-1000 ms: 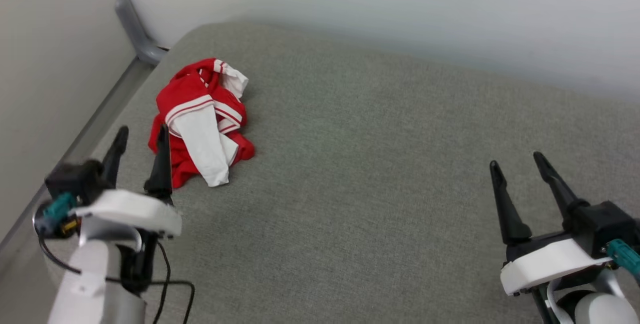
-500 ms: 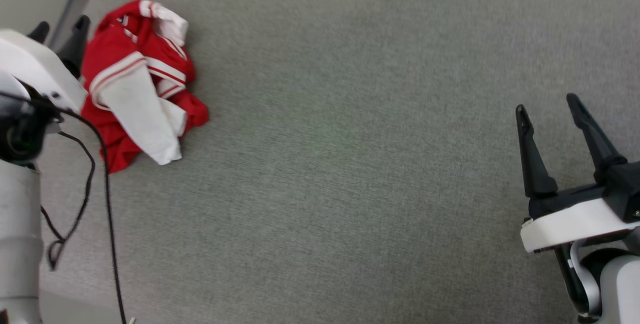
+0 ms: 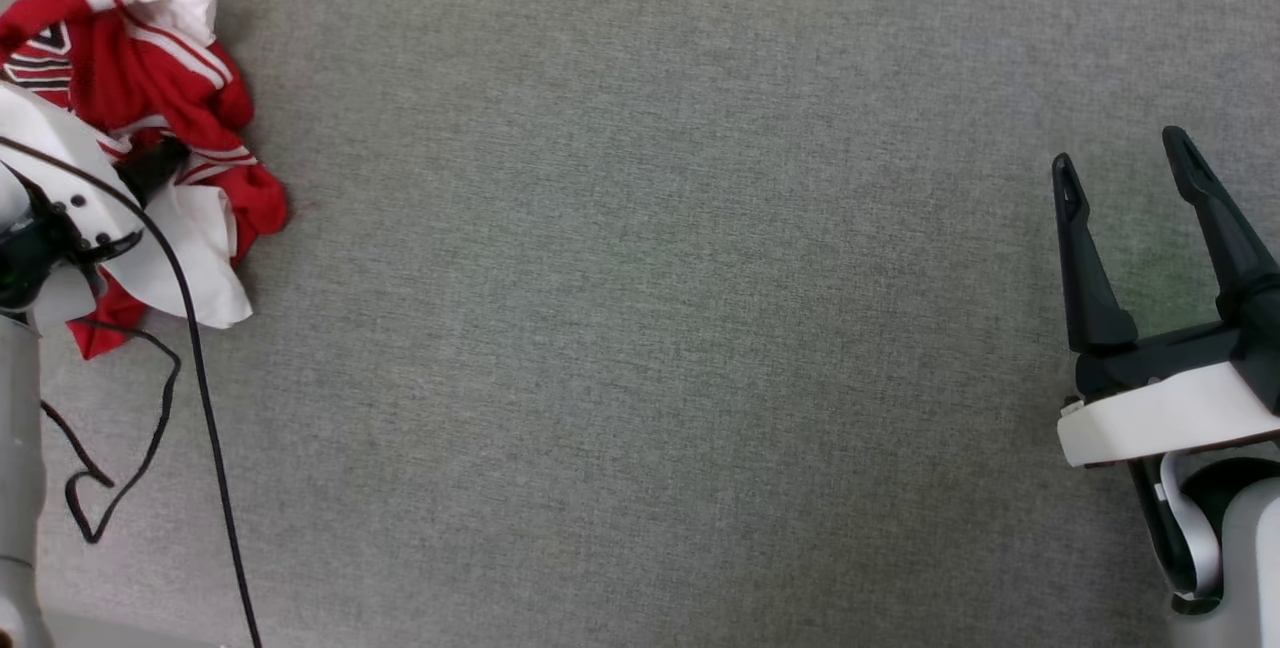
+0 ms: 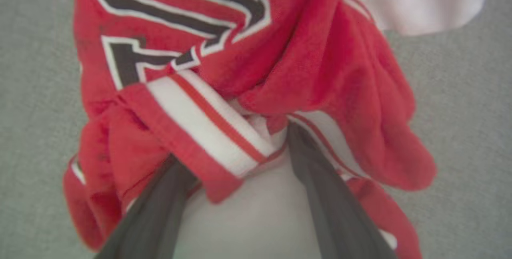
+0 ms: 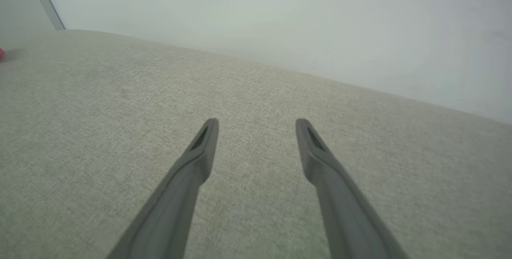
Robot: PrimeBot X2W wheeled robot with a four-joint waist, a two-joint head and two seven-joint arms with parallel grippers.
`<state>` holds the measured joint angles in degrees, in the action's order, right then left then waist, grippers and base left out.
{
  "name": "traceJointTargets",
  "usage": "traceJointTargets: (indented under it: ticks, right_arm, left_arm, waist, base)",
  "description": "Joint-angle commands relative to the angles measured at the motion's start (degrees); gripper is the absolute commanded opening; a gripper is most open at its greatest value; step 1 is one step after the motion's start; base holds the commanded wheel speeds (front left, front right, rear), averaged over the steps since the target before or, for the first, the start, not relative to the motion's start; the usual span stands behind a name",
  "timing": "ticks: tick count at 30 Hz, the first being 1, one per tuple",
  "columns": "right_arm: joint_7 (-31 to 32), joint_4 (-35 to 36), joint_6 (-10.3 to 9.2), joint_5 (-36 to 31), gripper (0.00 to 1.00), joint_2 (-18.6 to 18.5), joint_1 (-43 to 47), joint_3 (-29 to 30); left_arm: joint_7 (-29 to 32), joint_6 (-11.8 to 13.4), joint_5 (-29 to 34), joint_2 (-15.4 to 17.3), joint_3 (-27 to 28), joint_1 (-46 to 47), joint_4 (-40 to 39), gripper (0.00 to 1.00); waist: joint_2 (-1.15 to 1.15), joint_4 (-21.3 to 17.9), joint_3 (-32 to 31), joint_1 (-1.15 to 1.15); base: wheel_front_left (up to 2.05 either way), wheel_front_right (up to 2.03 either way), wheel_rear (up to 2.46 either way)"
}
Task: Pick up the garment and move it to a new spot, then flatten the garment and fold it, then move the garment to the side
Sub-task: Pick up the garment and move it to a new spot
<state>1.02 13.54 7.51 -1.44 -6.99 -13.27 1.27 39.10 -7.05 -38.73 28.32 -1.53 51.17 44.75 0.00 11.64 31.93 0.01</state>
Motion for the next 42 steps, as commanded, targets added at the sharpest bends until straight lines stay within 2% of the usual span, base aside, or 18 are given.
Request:
traceJointTargets:
  ticks: [1, 3, 4, 5, 11, 12, 16, 22, 27, 32, 36, 42]
  right_arm:
    - [-0.04, 0.08, -0.04, 0.32, 1.00, 0.11, -1.05, -0.12]
    - [-0.13, -0.17, -0.04, 0.49, 1.00, 0.18, -1.05, -0.36]
    - [-0.15, -0.34, -0.04, 0.59, 1.00, 0.23, -1.04, -0.42]
    - [-0.14, -0.71, -0.04, 0.55, 1.00, 0.34, -0.86, 0.07]
    - [-0.91, -2.37, -0.04, 0.69, 1.00, 0.90, 0.86, 0.60]
    - [-0.91, -2.37, -0.04, 0.69, 1.00, 0.90, 0.86, 0.60]
    - [-1.97, -4.42, -0.04, 1.49, 1.00, 1.87, 2.53, 0.81]
    - [-2.96, -7.07, -0.04, 3.19, 1.00, 3.34, 6.39, 1.78]
    - [-3.54, -8.70, -0.04, 4.22, 1.00, 3.98, 9.82, 2.53]
    - [-3.29, -8.93, -0.04, 4.90, 1.00, 4.10, 12.63, 3.09]
    - [-2.99, -8.61, -0.04, 5.87, 1.00, 4.12, 14.34, 3.04]
    - [-2.21, -7.11, -0.04, 6.31, 1.00, 4.11, 15.41, 3.56]
  left_arm:
    - [2.78, 0.97, -0.71, -1.60, -0.67, -0.89, 3.81, 1.00]
    - [4.63, 1.41, -0.86, -2.21, -1.05, -2.16, 7.17, 1.00]
    - [5.12, 1.45, -1.25, -2.57, -0.94, -2.56, 8.49, 0.86]
    - [2.81, 0.85, -0.10, -2.92, -2.33, -3.39, 9.43, 0.00]
    - [-6.98, -0.09, 2.74, -1.11, -4.62, -1.47, 7.73, 0.00]
    - [-6.98, -0.09, 2.74, -1.11, -4.62, -1.47, 7.73, 0.00]
    - [-17.85, -0.21, 5.51, 0.43, -5.43, -0.06, 5.82, 0.00]
    - [-31.22, 0.13, 10.07, 0.11, -8.10, -1.03, 3.39, 0.00]
    - [-40.32, 0.42, 11.67, -1.82, -9.26, -3.10, -0.08, 0.00]
    - [-46.10, 1.61, 12.07, -4.82, -10.00, -6.72, -5.80, 0.00]
    - [-48.10, 2.51, 11.47, -7.24, -10.62, -11.14, -11.30, 0.00]
    - [-48.80, 3.29, 11.27, -11.64, -13.77, -18.16, -20.60, 0.00]
  waist:
    - [0.00, -0.51, 0.53, -0.01]
    - [0.00, -0.83, 0.51, -0.01]
    - [0.00, -0.96, 0.33, -0.01]
    - [0.00, -1.02, -0.74, -0.01]
    - [0.00, -0.50, -5.78, -0.01]
    - [0.00, -0.50, -5.78, -0.01]
    - [0.00, -0.36, -11.10, -0.01]
    - [0.00, 0.00, -19.64, -0.01]
    - [0.00, -0.29, -25.91, -0.01]
    - [0.00, -1.55, -30.30, -0.01]
    - [0.00, -3.61, -32.75, -0.01]
    - [0.00, -7.49, -32.94, -0.01]
  base:
    - [0.00, 0.00, 0.00]
    - [0.00, 0.00, 0.00]
    - [0.00, 0.00, 0.00]
    - [0.00, 0.00, 0.00]
    - [0.00, 0.00, 0.00]
    - [0.00, 0.00, 0.00]
    - [0.00, 0.00, 0.00]
    - [0.00, 0.00, 0.00]
    - [0.00, 0.00, 0.00]
    - [0.00, 0.00, 0.00]
    - [0.00, 0.00, 0.00]
    - [0.00, 0.00, 0.00]
